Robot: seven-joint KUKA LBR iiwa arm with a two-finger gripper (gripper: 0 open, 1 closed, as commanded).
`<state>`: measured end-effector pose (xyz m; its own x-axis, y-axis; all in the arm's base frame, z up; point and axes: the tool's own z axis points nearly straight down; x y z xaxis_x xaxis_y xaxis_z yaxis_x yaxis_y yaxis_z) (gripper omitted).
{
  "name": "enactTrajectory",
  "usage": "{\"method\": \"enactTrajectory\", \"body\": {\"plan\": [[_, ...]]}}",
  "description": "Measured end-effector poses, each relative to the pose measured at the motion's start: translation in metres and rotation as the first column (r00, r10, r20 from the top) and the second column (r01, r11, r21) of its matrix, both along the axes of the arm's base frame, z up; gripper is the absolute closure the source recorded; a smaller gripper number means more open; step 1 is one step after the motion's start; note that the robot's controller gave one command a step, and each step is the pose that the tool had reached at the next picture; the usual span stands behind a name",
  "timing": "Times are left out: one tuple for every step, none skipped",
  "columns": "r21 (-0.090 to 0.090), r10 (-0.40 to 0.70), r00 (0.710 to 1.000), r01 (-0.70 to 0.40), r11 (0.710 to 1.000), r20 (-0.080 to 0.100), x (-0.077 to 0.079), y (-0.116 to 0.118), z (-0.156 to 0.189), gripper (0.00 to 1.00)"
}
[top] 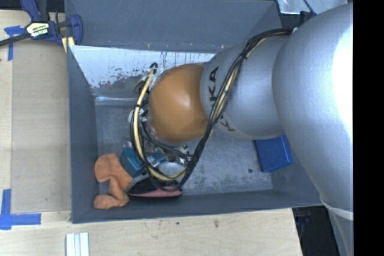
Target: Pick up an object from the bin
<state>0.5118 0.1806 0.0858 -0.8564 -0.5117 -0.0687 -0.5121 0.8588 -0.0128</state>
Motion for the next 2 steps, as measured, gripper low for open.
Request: {"method": "enactTrajectory", "body": {"plan": [[-0.023,0.173,0.983,-0.174,0.984,-0.059,0.027,-0.023,0.022,1.0],[-0.023,0.161,0.985,-0.163,0.986,-0.065,0.029,-0.04,0.021,1.0]]}}
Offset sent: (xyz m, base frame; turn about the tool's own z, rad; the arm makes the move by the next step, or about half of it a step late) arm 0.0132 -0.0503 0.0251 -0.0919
